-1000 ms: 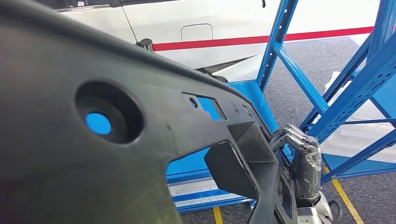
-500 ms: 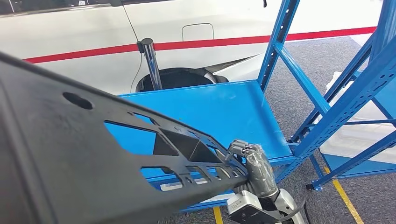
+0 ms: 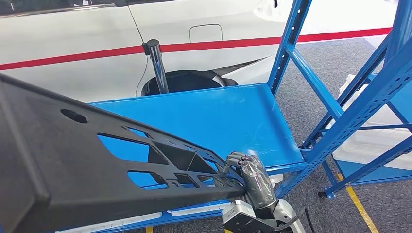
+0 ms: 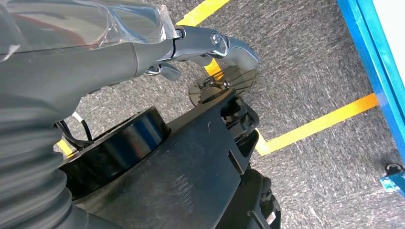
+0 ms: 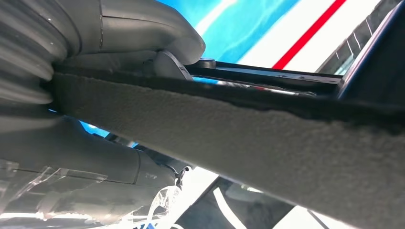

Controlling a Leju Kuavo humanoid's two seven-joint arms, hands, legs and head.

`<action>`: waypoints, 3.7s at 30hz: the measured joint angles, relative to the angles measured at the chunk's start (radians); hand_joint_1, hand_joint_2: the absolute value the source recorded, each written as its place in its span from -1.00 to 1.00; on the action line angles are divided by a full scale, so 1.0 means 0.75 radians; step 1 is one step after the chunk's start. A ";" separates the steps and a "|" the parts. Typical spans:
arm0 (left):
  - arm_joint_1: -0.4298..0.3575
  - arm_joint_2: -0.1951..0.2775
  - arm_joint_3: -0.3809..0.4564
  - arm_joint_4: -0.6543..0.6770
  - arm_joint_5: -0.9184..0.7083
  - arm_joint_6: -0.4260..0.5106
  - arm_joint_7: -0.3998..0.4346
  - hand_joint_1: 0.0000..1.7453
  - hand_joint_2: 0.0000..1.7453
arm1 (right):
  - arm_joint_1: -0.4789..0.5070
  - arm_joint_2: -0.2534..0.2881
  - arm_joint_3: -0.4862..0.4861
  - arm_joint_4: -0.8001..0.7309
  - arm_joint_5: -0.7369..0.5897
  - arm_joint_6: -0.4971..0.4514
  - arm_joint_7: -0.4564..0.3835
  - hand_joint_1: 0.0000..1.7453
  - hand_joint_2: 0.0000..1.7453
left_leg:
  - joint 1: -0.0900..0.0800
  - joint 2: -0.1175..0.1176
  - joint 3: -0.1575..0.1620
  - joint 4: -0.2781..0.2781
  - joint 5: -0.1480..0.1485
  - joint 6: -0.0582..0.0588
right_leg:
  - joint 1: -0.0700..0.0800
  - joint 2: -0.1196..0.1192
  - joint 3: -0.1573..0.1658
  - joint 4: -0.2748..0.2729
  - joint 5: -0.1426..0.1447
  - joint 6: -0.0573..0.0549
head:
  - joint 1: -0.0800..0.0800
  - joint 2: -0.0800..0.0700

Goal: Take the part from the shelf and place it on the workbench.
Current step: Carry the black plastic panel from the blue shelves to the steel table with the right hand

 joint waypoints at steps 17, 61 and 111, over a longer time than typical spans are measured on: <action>-0.002 0.004 0.000 0.000 0.020 -0.003 0.014 -1.00 1.00 | -0.029 -0.001 -0.009 -0.040 0.019 -0.056 0.006 1.00 1.00 | 0.004 0.003 0.000 0.001 0.000 0.025 | -0.004 0.000 -0.015 0.047 -0.045 0.022 | 0.006 0.000; 0.027 0.005 -0.001 0.002 0.089 0.009 -0.017 -1.00 1.00 | 0.065 -0.005 -0.058 -0.053 -0.127 -0.144 -0.110 1.00 1.00 | 0.004 0.009 0.015 0.005 -0.022 -0.015 | -0.016 -0.004 -0.036 0.021 0.022 0.009 | 0.047 0.000; 0.050 -0.011 -0.035 0.013 0.112 0.086 0.029 -1.00 1.00 | 0.198 -0.021 -0.190 -0.042 -0.055 -0.241 -0.105 1.00 1.00 | 0.022 0.025 0.097 0.011 -0.108 0.013 | -0.027 -0.060 -0.214 0.270 -0.061 0.049 | 0.086 0.001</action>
